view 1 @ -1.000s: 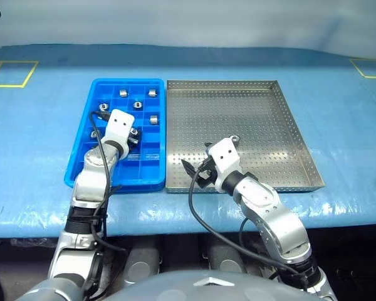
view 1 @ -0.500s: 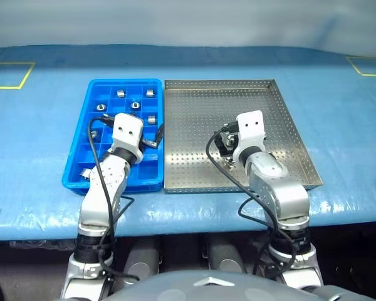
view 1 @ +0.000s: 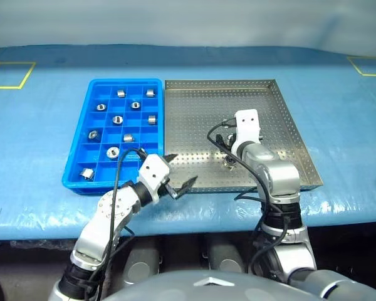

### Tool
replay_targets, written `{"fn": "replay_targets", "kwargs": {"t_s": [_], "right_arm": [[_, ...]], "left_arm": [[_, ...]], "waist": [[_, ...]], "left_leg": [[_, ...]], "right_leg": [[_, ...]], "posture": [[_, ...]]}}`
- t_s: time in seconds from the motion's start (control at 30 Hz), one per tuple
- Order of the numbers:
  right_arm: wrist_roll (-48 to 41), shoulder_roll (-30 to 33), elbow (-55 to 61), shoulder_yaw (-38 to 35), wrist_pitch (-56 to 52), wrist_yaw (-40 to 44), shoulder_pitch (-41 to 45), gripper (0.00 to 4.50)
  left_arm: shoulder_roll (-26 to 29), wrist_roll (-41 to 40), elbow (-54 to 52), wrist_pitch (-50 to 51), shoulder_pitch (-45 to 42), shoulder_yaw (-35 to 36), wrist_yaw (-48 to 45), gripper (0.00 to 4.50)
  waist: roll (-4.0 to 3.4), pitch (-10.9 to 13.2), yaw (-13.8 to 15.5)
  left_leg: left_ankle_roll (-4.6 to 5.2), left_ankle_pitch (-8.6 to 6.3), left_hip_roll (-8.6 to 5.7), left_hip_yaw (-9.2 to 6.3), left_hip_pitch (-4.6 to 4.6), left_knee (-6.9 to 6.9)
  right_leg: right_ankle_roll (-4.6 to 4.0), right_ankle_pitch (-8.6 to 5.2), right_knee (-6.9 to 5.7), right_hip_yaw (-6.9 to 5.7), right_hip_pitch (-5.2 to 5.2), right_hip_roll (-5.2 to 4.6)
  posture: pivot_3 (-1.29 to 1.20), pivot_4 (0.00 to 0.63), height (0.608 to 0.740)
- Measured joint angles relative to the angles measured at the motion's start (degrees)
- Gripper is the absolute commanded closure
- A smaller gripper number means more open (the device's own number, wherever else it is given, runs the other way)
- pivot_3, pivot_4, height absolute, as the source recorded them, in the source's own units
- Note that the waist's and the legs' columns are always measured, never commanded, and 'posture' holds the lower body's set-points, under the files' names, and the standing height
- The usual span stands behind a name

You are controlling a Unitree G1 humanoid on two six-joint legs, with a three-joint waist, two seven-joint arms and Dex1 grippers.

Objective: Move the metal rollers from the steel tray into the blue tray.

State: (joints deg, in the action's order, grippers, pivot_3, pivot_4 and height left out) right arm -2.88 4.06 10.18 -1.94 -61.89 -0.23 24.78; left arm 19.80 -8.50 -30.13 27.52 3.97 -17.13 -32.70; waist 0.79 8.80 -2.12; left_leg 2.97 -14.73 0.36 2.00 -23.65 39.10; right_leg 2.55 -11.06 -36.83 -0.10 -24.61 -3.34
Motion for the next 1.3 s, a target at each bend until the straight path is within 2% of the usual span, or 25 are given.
{"fn": "replay_targets", "kwargs": {"t_s": [0.2, 0.3, 0.5, 0.53, 0.83, 1.1, 1.3], "right_arm": [[-0.6, -0.4, -3.7, -2.3, -2.2, -0.5, 2.5, 0.0], [-0.5, -0.3, -5.5, -2.6, -2.6, -1.0, 3.7, 0.65], [-0.6, -0.5, -6.0, -3.0, -4.1, -1.5, 5.0, 2.63], [-0.6, -0.5, -6.0, -3.0, -4.3, -1.5, 5.1, 2.84], [-0.4, -0.7, -5.2, -2.4, -4.8, -1.9, 5.0, 2.84], [-0.9, -1.9, 1.2, -0.5, -2.3, -1.0, 6.0, 2.84], [-3.5, -6.0, 6.1, 8.9, -1.8, 4.0, 7.4, 2.84]], "left_arm": [[3.5, -2.7, -2.2, 3.2, 0.9, -2.2, -3.5, 0.02], [4.2, -3.5, -2.9, 3.9, 0.9, -2.6, -4.0, 0.0], [4.6, -3.7, -3.1, 4.5, 0.7, -2.6, -3.5, 0.0], [4.6, -3.7, -3.1, 4.5, 0.7, -2.6, -3.4, 0.0], [3.4, -3.9, -3.1, 4.4, 0.7, -2.4, -1.3, 0.0], [-0.4, -4.0, -3.1, 4.2, -0.4, 2.3, 3.4, 0.0], [-3.7, -3.9, -3.1, 3.1, 1.4, 5.8, 8.2, 0.0]], "waist": [[-0.09, 0.1, 0.0], [-0.1, 0.1, 0.0], [-0.11, 0.1, 0.0], [-0.11, 0.1, 0.0], [-0.13, 0.1, 0.0], [-0.26, 0.2, -0.1], [-0.26, 0.2, 0.1]], "left_leg": [[0.0, 0.0, 0.01, 0.0, 0.0, 0.0], [0.0, 0.0, 0.01, 0.0, -0.01, 0.0], [0.0, 0.0, 0.01, 0.0, -0.01, -0.03], [0.0, 0.0, 0.01, 0.0, -0.01, -0.03], [0.0, 0.0, 0.01, -0.01, -0.02, -0.03], [0.0, 0.0, 0.02, -0.01, -0.04, -0.07], [-0.01, 0.0, 0.1, -0.08, -0.04, -0.15]], "right_leg": [[0.2, -0.12, 0.0, 0.0, -0.01, 0.0], [0.18, -0.11, 0.01, 0.0, -0.01, 0.0], [0.18, -0.13, 0.02, 0.0, -0.02, 0.0], [0.19, -0.13, 0.02, 0.0, -0.02, 0.0], [0.2, -0.14, 0.02, 0.0, -0.03, 0.0], [0.23, -0.15, 0.03, 0.0, -0.07, 0.03], [0.15, -0.16, 0.02, -0.05, -0.09, 0.1]], "posture": [[-0.03, 0.15, 0.74], [-0.02, 0.15, 0.74], [-0.02, 0.15, 0.74], [-0.02, 0.15, 0.74], [-0.02, 0.15, 0.74], [-0.01, 0.15, 0.74], [0.03, 0.15, 0.74]]}}
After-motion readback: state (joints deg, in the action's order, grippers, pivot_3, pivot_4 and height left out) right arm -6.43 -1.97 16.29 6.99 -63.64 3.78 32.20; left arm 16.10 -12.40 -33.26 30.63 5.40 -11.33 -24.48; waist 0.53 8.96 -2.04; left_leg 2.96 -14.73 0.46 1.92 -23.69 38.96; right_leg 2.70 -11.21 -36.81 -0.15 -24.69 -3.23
